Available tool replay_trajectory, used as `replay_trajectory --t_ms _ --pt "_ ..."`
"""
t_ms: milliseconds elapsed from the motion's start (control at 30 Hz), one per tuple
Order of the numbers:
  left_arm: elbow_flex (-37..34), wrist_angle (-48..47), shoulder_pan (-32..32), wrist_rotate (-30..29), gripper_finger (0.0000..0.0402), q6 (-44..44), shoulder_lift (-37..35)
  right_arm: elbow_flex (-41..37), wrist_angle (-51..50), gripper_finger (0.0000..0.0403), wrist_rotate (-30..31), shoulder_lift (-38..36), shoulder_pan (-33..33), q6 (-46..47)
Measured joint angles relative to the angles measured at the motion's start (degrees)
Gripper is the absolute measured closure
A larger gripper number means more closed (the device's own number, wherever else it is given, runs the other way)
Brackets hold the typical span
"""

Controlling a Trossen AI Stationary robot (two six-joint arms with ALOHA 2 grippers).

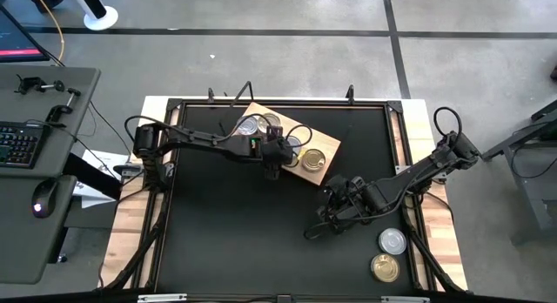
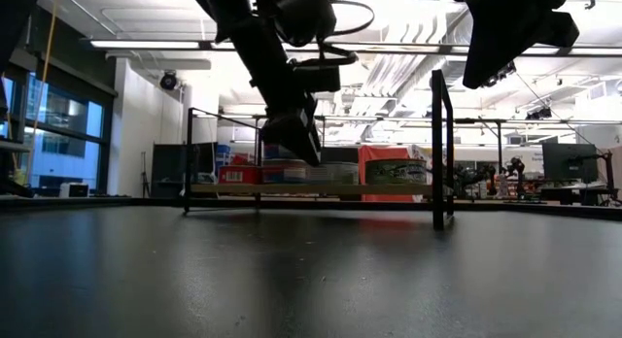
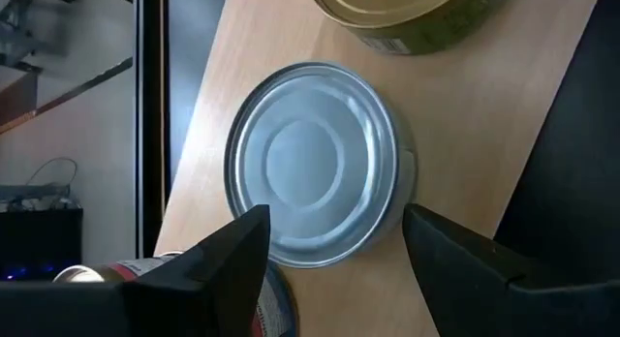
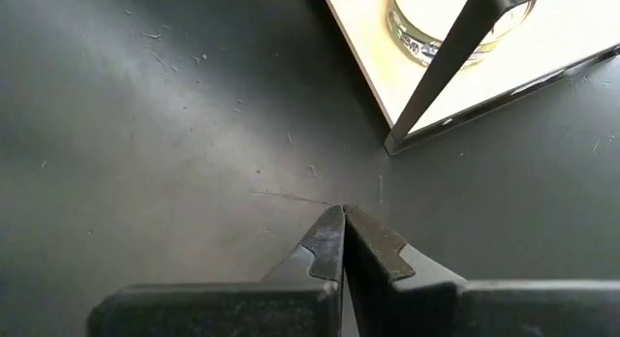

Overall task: Stack canned seafood by type on shelf
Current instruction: Stack the green tuna can on top of the green tuna on the shelf

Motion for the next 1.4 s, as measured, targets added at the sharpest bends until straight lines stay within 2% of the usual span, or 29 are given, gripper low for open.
replay_trajectory --t_ms 167,233,300,367,433,500,633,767,800,867,967,1133,1300,1400 --pt "0.0 -1.9 -0.7 -2.3 0.0171 -0.4 -1.0 0.0 0.0 0.0403 -0.2 0.0 0.0 0.0" --pt "0.0 -5.6 -1.8 -2.9 0.0171 -3.3 -2.8 0.0 -0.4 0.0403 -3.2 0.0 0.5 -0.8" --pt "0.0 -9.9 -2.9 0.3 0.0171 -9.3 -5.5 0.0 -1.1 0.0403 -8.6 -0.3 2.1 -2.6" --pt "-0.4 -12.2 -3.8 5.4 0.0172 -17.0 -8.3 0.0 -1.2 0.0403 -11.4 -0.3 4.4 -2.4" --pt "-1.7 -12.3 -5.0 9.3 0.0177 -24.2 -11.4 0.0 -1.6 0.0403 -13.8 -0.3 6.9 -0.2" --pt "-4.4 -8.9 -6.9 10.5 0.0192 -28.8 -14.9 -0.4 -3.6 0.0403 -18.5 -0.4 9.1 4.7" --pt "-11.9 2.8 -12.0 10.6 0.0256 -36.3 -21.2 -4.9 -6.7 0.0403 -25.6 -0.6 13.0 18.5" --pt "-18.2 10.3 -16.4 9.8 0.0368 -46.5 -24.1 -10.7 -4.4 0.0403 -34.9 -1.2 14.5 25.3" --pt "-19.3 11.9 -17.4 9.6 0.0384 -48.9 -24.3 -11.8 -4.2 0.0403 -37.0 -1.2 14.5 25.7" --pt "-20.8 13.8 -19.3 9.6 0.0389 -52.7 -24.5 -13.2 -5.1 0.0403 -40.0 -1.3 14.4 25.9" --pt "-21.7 14.3 -21.6 9.7 0.0399 -55.4 -24.5 -14.7 -6.4 0.0403 -44.3 -1.4 14.3 24.3" --pt "-21.8 15.4 -24.9 8.5 0.0401 -56.1 -24.5 -19.6 -1.4 0.0403 -51.5 -1.4 14.7 21.4" --pt "-21.7 18.9 -28.2 9.5 0.0401 -54.1 -24.6 -22.8 3.1 0.0403 -51.6 -1.4 14.6 21.5" --pt "-21.7 18.1 -29.7 9.8 0.0401 -55.2 -25.9 -22.9 6.4 0.0403 -49.3 -1.5 13.8 21.7"
